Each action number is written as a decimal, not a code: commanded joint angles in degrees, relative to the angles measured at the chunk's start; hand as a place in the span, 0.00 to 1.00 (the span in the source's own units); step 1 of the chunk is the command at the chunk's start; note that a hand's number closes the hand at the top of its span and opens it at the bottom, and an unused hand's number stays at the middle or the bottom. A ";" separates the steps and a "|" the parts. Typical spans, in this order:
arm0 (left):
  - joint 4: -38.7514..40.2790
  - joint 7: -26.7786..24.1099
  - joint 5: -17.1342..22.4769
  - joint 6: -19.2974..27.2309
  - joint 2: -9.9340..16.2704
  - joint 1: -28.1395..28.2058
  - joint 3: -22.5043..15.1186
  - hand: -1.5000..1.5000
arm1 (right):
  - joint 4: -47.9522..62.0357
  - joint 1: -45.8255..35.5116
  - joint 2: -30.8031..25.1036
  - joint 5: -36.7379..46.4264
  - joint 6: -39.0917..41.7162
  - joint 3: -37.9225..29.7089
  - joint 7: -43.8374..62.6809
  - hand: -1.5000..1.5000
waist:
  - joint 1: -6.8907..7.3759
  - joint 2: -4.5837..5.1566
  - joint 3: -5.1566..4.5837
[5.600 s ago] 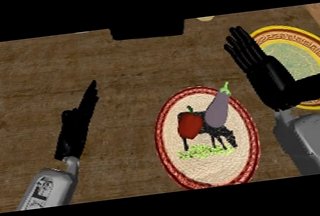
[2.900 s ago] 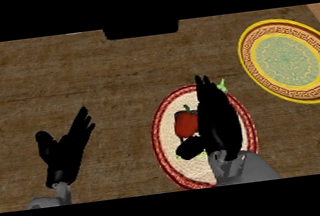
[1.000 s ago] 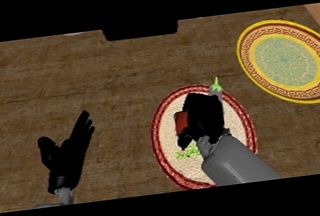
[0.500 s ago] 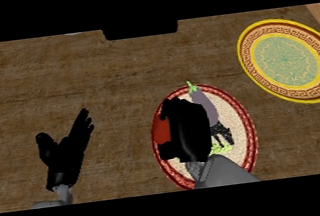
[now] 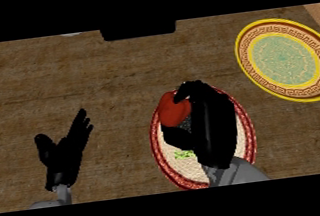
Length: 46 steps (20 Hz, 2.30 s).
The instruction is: Pick the bell pepper from the placemat and place it in the plate
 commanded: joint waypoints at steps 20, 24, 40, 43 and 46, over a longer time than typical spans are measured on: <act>1.93 -1.30 -1.93 -1.20 -1.47 1.38 -0.66 0.50 | 24.08 -2.11 -20.98 -38.40 -26.86 -36.88 -37.75 1.00 | 1.55 0.84 -0.16; 3.50 0.92 -3.13 0.75 -3.71 -1.92 -1.59 0.50 | 35.74 -8.41 -22.55 -45.11 -24.87 -41.26 -47.72 1.00 | 1.49 0.88 -0.18; -0.85 2.87 -1.29 -2.94 -1.57 -1.51 -1.19 0.50 | 73.21 -20.80 -31.56 -53.16 -3.21 -49.68 -63.54 0.00 | 4.78 2.13 0.12; -1.50 2.46 -1.30 -3.42 -1.41 -0.22 -1.53 0.50 | 73.41 -19.48 -29.38 -57.43 -2.96 -53.66 -72.80 0.00 | 4.29 2.02 0.21; -1.97 4.43 -2.48 -0.64 -3.01 -0.85 -2.09 0.50 | 73.42 -20.79 -30.84 -61.38 -0.13 -57.70 -78.71 0.00 | 3.69 1.80 0.20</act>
